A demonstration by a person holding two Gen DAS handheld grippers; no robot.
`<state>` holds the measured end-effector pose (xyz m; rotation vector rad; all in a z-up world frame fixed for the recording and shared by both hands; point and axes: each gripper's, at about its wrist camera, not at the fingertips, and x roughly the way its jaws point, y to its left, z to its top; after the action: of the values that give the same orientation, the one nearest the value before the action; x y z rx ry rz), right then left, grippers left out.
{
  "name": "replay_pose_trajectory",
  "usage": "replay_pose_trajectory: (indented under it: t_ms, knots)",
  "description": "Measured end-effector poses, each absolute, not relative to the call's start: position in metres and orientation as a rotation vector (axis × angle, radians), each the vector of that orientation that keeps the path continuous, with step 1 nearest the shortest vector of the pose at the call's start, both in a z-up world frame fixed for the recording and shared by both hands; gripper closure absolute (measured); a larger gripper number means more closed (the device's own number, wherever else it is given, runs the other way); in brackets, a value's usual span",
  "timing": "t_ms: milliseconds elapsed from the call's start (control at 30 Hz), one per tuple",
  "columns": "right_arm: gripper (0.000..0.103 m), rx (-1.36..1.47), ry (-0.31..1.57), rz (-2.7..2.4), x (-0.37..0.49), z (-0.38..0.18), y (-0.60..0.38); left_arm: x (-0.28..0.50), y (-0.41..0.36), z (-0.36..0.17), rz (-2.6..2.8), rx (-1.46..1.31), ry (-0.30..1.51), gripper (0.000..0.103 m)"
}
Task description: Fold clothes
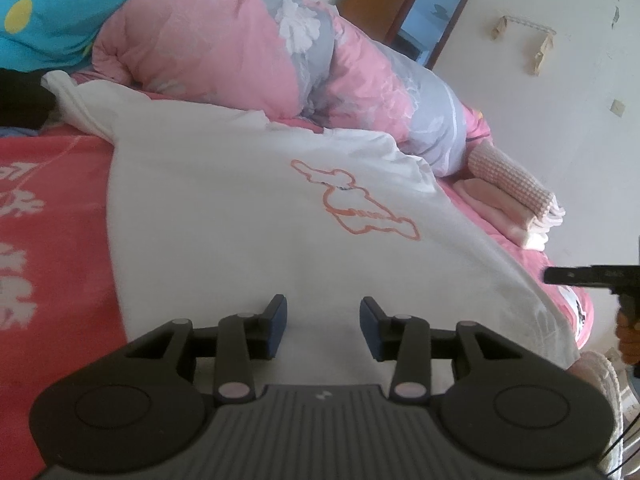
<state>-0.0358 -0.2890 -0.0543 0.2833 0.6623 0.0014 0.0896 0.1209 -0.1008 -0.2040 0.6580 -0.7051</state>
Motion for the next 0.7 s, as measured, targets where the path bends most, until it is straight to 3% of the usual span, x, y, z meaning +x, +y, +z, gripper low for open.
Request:
replay_pose_trajectory:
  t_ms: [200, 500, 700]
  knots:
    - [0.078, 0.178, 0.669, 0.229, 0.048, -0.071, -0.198, 0.088, 0.138, -0.094, -0.597, -0.207, 0.617, 0.056]
    - [0.082, -0.049, 0.650, 0.399, 0.166, -0.082, -0.065, 0.093, 0.159, -0.093, -0.510, -0.228, 0.639, 0.058]
    - [0.096, -0.148, 0.669, 0.514, 0.172, -0.103, -0.020, 0.091, 0.168, -0.093, -0.516, -0.250, 0.661, 0.057]
